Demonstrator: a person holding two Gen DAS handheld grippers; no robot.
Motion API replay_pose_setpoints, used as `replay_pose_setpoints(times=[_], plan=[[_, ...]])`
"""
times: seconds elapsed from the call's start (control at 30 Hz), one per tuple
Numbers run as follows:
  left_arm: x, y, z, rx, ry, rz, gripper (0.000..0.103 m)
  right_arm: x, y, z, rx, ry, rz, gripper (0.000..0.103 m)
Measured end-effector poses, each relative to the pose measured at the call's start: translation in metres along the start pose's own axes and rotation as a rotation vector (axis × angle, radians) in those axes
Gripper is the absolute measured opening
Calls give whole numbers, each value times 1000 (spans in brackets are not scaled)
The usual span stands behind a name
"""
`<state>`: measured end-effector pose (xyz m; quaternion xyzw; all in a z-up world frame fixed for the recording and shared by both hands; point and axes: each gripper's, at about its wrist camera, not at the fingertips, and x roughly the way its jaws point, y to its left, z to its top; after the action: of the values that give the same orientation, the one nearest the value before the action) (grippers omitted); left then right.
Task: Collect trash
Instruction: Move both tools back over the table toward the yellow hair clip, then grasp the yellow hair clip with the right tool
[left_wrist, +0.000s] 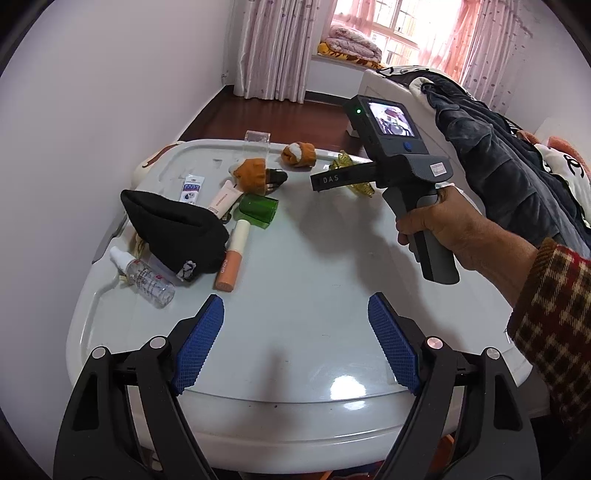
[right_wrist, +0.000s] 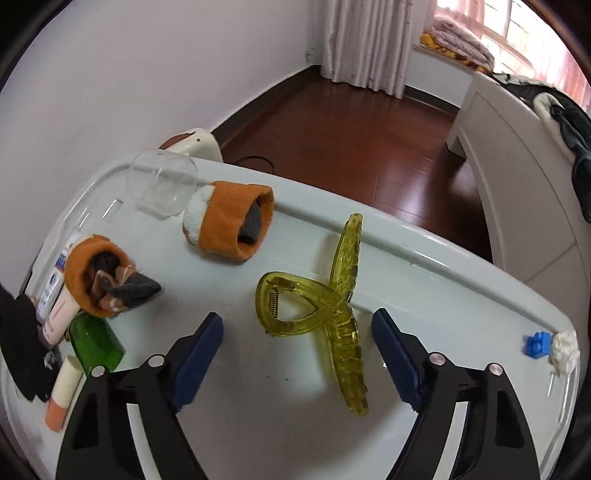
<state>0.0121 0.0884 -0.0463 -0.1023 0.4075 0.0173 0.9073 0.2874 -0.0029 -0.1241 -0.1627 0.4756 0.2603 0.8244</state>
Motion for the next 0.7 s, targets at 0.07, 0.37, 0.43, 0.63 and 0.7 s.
replay_pose_setpoints(times=[0.07, 0.37, 0.43, 0.63, 0.7], plan=[[1, -2, 0, 4, 0, -2, 79, 5, 2, 0, -22, 43, 20, 99], [2, -2, 1, 1, 10, -18, 79, 13, 2, 11, -18, 54, -2, 99], [1, -2, 1, -5, 12, -22, 79, 9, -1, 10, 8, 6, -27, 93], [1, 3, 1, -18, 14, -24, 79, -25, 1, 0, 55, -127, -63, 45], [1, 6, 0, -27, 16, -25, 79, -43, 5, -8, 43, -157, -44, 45]])
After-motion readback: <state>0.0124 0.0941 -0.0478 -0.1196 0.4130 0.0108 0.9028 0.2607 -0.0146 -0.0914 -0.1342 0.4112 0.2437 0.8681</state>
